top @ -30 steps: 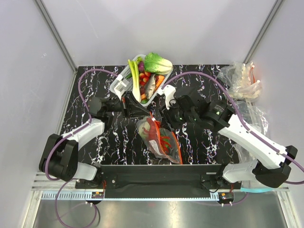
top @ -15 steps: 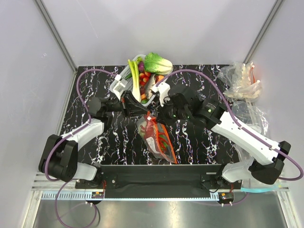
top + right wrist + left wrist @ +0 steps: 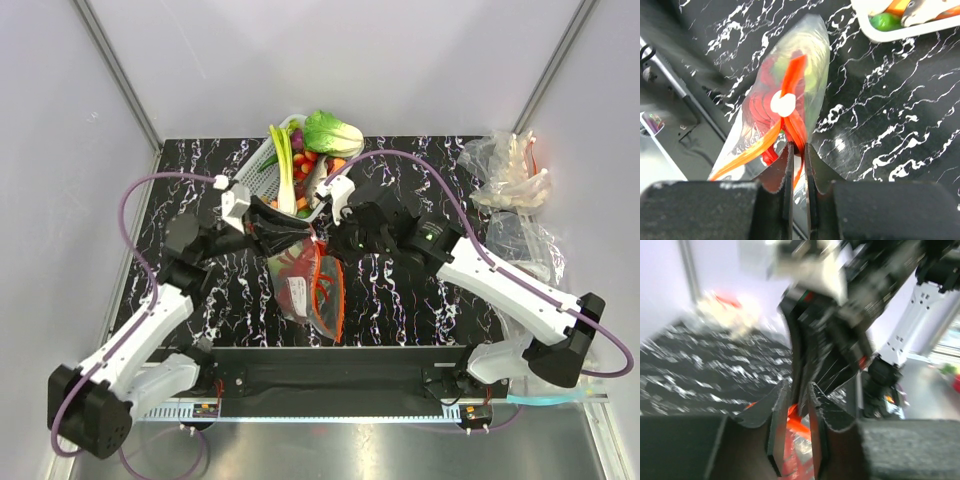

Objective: Place the food in the zip-top bag and seal the zipper
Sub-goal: Adjust the fake lobster in the zipper food storage bag.

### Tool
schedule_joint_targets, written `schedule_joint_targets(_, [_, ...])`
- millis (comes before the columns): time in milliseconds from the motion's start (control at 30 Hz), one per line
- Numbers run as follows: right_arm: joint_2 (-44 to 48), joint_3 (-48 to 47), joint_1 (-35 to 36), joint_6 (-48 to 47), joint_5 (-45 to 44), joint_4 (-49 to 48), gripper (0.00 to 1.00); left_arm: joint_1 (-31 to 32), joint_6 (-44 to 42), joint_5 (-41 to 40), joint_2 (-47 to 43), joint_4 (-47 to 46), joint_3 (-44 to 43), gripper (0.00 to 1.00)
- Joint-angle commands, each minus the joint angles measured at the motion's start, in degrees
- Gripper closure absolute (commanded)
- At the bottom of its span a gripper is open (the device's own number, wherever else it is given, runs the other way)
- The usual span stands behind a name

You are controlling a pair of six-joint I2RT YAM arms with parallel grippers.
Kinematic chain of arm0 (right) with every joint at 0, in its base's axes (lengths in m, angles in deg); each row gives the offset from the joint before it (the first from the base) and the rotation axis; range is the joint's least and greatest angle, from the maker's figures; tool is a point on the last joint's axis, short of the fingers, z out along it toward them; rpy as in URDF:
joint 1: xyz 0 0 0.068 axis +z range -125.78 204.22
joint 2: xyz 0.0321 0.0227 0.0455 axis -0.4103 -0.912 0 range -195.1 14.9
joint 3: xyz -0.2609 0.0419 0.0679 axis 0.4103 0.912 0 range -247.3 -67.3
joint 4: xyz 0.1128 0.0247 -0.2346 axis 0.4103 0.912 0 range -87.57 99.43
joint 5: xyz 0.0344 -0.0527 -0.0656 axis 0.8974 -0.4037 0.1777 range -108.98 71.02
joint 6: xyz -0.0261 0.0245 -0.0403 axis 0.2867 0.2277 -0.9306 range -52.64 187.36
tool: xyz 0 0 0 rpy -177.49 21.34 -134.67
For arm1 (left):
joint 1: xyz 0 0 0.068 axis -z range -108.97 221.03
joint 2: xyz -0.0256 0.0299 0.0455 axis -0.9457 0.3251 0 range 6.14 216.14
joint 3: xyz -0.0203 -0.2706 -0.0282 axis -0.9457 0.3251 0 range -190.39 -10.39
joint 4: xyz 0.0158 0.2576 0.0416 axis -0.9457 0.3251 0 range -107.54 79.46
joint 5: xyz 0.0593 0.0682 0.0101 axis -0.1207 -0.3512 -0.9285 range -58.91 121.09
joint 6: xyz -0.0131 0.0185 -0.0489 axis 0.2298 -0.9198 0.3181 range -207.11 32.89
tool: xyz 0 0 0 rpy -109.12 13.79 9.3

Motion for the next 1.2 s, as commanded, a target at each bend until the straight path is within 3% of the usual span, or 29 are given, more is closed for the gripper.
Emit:
schedule_joint_targets(0, [1.09,1.5,0.41,-1.43,-1.11,-3.41,1.0,0.42,-5.56,-7.85,-3.12,0.91,1.25,0.72])
schedule_joint_targets(100, [1.79,1.42,0.32,-1.69,-0.67,-4.2,1.0,0.42,-5.13,-6.9,-2.42,0.47,1.07,0.68])
schedule_joint_targets(133, [1.88,1.42,0.23,-1.96,-0.75,-4.21,1.0,0.42,-4.95,-6.71,-2.16,0.56,0.72,0.51])
schedule_joint_targets(167, [1.88,1.42,0.32,-2.31,-0.67,-4.03,1.0,0.42,-4.86,-6.8,-2.42,0.39,0.63,0.43])
schedule_joint_targets(233, [1.97,1.5,0.32,-2.48,0.64,-4.03,1.0,0.42,-4.6,-7.76,-3.29,-0.14,0.81,0.01])
schedule_joint_targets(367, [2.58,1.94,0.32,-3.36,0.91,-4.73,1.0,0.33,-3.28,-16.88,-5.67,0.91,1.59,0.01])
schedule_joint_targets(467, [2.76,1.86,0.41,-4.07,0.91,-5.09,1.0,0.25,6.29,-38.26,-8.12,-0.68,4.23,0.01])
schedule_joint_targets(533, [2.76,1.42,0.32,-4.16,0.83,-4.82,1.0,0.07,4.75,-42.92,-10.4,0.84,5.63,0.01])
schedule_joint_targets(667, [2.76,1.07,0.32,-4.68,1.26,-4.56,1.0,-0.46,-8.61,-31.36,-10.16,2.47,4.33,0.01])
schedule_joint_targets(700, [2.59,0.98,0.32,-4.6,1.27,-4.56,1.0,-0.54,-13.16,-24.1,-9.11,6.41,1.36,0.01])
schedule_joint_targets(833, [2.32,0.45,0.32,-4.77,1.88,-3.95,1.0,-0.81,-18.91,-14.82,0.1,19.43,-7.95,0.01])
schedule_joint_targets(900, [2.23,0.19,0.32,-4.86,1.88,-3.59,1.0,-1.51,-17.97,-14.88,3.71,24.09,-10.78,0.01])
schedule_joint_targets(1167, [2.32,0.19,0.32,-4.95,1.44,-3.33,1.0,-1.34,-8.47,-14.53,4.7,23.06,-10.27,0.01])
